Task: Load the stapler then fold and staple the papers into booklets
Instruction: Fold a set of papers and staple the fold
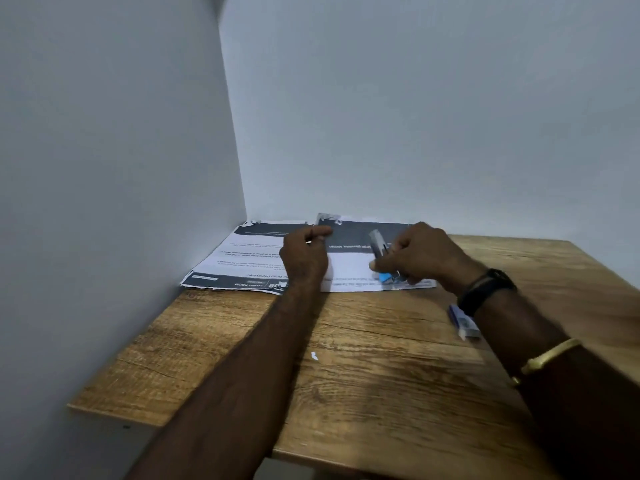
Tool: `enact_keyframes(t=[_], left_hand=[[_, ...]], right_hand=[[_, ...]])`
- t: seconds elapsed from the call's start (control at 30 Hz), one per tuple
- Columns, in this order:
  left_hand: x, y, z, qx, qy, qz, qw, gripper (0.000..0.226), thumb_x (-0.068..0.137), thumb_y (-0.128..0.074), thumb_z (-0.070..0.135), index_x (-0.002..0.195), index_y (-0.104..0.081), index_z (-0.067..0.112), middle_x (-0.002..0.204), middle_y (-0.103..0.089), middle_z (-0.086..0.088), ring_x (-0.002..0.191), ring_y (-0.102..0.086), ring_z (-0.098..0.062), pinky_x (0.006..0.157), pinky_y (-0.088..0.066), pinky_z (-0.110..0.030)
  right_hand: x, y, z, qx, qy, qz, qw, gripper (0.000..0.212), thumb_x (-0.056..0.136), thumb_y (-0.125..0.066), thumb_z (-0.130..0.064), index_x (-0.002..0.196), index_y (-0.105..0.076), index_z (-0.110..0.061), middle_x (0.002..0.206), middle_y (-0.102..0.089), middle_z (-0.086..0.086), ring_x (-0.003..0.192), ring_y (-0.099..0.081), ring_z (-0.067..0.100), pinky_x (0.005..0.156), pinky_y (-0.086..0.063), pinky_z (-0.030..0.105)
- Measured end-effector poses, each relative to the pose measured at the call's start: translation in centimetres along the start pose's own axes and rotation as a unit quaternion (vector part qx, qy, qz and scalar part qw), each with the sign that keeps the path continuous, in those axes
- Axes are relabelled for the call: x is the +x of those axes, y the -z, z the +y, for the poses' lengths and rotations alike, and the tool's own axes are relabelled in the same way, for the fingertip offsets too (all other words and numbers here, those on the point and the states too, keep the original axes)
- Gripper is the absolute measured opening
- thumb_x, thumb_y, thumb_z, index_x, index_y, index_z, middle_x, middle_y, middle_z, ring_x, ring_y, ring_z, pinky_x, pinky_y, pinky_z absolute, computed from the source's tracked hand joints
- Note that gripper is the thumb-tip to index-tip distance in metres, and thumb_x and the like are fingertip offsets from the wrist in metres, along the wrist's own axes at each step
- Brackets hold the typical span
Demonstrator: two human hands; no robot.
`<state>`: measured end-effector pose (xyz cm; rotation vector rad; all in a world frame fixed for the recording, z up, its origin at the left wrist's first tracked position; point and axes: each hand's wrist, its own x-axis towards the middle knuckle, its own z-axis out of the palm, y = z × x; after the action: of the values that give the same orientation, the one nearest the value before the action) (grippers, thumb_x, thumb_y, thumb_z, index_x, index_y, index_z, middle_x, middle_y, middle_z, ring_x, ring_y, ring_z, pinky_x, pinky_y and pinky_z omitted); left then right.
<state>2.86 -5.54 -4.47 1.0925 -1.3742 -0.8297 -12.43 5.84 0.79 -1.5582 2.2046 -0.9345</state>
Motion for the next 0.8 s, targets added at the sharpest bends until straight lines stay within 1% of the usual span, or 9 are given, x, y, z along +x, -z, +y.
enact_keyframes(t=[0.13, 0.23, 0.33, 0.43, 0.5, 0.53, 0.63, 0.7, 0.8], left_hand=[[-0.5, 0.0, 0.2, -0.009, -0.006, -0.007, 1.0, 0.035, 0.088, -0.061, 0.001, 0.115, -0.077, 0.016, 0.119, -0.075, -0.005, 0.115, -0.067, -0.021, 0.105, -0.05, -0.03], [-0.7, -0.1, 0.4, -0.005, -0.038, -0.028, 0.999, 0.047, 0.083, -0.064, -0.003, 0.127, -0.069, 0.013, 0.128, -0.071, -0.007, 0.117, -0.066, -0.024, 0.105, -0.051, -0.032], [-0.8, -0.4, 0.4, -0.02, -0.049, -0.034, 0.998, 0.051, 0.085, -0.064, -0.006, 0.134, -0.064, 0.008, 0.134, -0.067, -0.009, 0.121, -0.064, -0.026, 0.107, -0.052, -0.042], [-0.4, -0.6, 0.1, -0.022, -0.04, -0.031, 0.998, 0.05, 0.087, -0.067, -0.003, 0.135, -0.063, 0.009, 0.137, -0.065, -0.008, 0.123, -0.062, -0.021, 0.109, -0.049, -0.036], [0.0, -0.7, -0.2, -0.027, -0.021, -0.025, 0.999, 0.048, 0.087, -0.069, -0.001, 0.134, -0.065, 0.011, 0.136, -0.065, -0.008, 0.117, -0.06, -0.015, 0.103, -0.046, -0.023], [0.3, -0.7, -0.4, -0.032, -0.008, -0.026, 0.999, 0.048, 0.087, -0.07, -0.001, 0.133, -0.065, 0.011, 0.136, -0.066, -0.008, 0.117, -0.06, -0.015, 0.101, -0.046, -0.022], [0.9, -1.2, -0.7, -0.08, 0.04, -0.042, 0.995, 0.049, 0.087, -0.07, -0.003, 0.133, -0.066, 0.011, 0.136, -0.065, -0.009, 0.123, -0.063, -0.026, 0.111, -0.048, -0.037], [1.3, -1.9, -0.8, -0.105, 0.061, -0.052, 0.991, 0.049, 0.087, -0.07, -0.005, 0.133, -0.066, 0.012, 0.137, -0.063, -0.008, 0.123, -0.062, -0.026, 0.109, -0.051, -0.041], [1.7, -3.2, -0.8, -0.158, 0.092, -0.095, 0.979, 0.05, 0.087, -0.068, -0.01, 0.132, -0.066, 0.012, 0.137, -0.063, -0.011, 0.112, -0.066, -0.023, 0.094, -0.057, -0.031]], right_hand=[[-1.9, -0.2, 0.2, -0.127, -0.041, -0.048, 0.99, 0.04, 0.059, -0.093, -0.043, 0.073, -0.076, -0.01, 0.069, -0.077, 0.004, 0.062, -0.076, 0.021, 0.066, -0.066, 0.037], [-2.4, -0.7, 0.5, -0.205, -0.046, -0.054, 0.976, 0.047, 0.055, -0.092, -0.05, 0.074, -0.064, -0.017, 0.076, -0.072, 0.001, 0.065, -0.071, 0.019, 0.061, -0.062, 0.033], [-2.5, -1.1, 0.9, -0.229, -0.038, -0.039, 0.972, 0.054, 0.053, -0.09, -0.06, 0.071, -0.059, -0.02, 0.074, -0.063, -0.003, 0.068, -0.061, 0.017, 0.052, -0.044, 0.025], [-2.5, -1.4, 1.2, -0.212, -0.032, -0.022, 0.976, 0.06, 0.051, -0.086, -0.071, 0.067, -0.059, -0.02, 0.069, -0.06, -0.005, 0.072, -0.062, 0.019, 0.053, -0.04, 0.025], [-2.2, -1.1, 1.6, -0.192, -0.028, 0.005, 0.981, 0.056, 0.06, -0.081, -0.07, 0.065, -0.059, -0.019, 0.068, -0.063, -0.004, 0.071, -0.063, 0.02, 0.057, -0.045, 0.026], [-1.9, -0.8, 1.9, -0.172, -0.029, 0.034, 0.984, 0.048, 0.067, -0.079, -0.061, 0.066, -0.059, -0.017, 0.071, -0.066, -0.002, 0.072, -0.065, 0.021, 0.059, -0.048, 0.027], [-0.8, 0.2, 3.1, -0.071, -0.055, 0.174, 0.981, 0.016, 0.08, -0.061, -0.029, 0.076, -0.067, -0.015, 0.084, -0.073, 0.003, 0.08, -0.067, 0.028, 0.062, -0.045, 0.028], [0.2, 1.1, 3.9, 0.008, -0.068, 0.251, 0.966, 0.015, 0.086, -0.059, -0.026, 0.079, -0.069, -0.018, 0.088, -0.07, -0.001, 0.083, -0.061, 0.025, 0.067, -0.042, 0.028], [1.6, 2.2, 5.2, 0.198, -0.107, 0.263, 0.938, 0.013, 0.086, -0.072, -0.03, 0.079, -0.065, -0.021, 0.093, -0.069, -0.001, 0.089, -0.066, 0.024, 0.074, -0.059, 0.039]])
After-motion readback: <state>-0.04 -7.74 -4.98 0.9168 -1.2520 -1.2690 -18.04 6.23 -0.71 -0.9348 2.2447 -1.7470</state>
